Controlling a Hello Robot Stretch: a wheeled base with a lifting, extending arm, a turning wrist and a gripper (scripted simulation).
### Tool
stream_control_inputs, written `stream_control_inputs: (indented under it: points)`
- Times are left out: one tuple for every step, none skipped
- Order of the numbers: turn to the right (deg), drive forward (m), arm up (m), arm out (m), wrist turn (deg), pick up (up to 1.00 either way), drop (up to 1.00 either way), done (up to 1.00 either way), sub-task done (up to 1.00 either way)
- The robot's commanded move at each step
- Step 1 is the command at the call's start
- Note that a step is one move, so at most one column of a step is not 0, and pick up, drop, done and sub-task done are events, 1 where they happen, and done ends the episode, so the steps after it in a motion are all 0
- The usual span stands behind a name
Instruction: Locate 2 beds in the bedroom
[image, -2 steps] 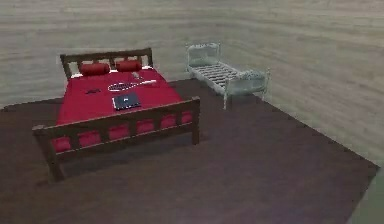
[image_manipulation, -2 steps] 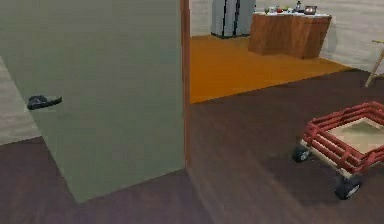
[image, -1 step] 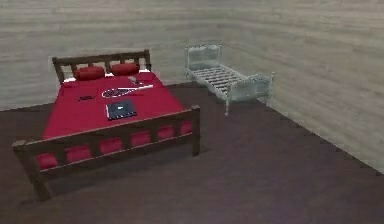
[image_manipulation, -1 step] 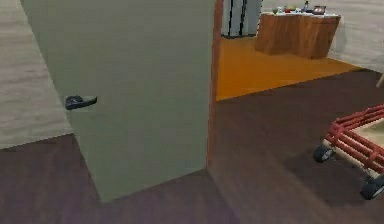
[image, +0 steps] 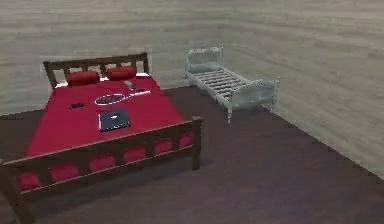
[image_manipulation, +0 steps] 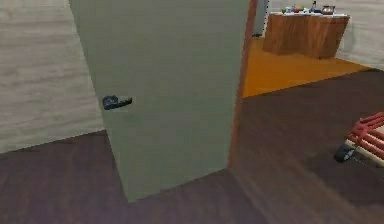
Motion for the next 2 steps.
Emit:
stream_control_inputs:
  points:
    - [33.0,0.00,0.00,0.00,0.0,0.00,0.00,0.00,0.00]
    - [0.0,0.85,0.00,0.00,0.0,0.00,0.00,0.00,0.00]
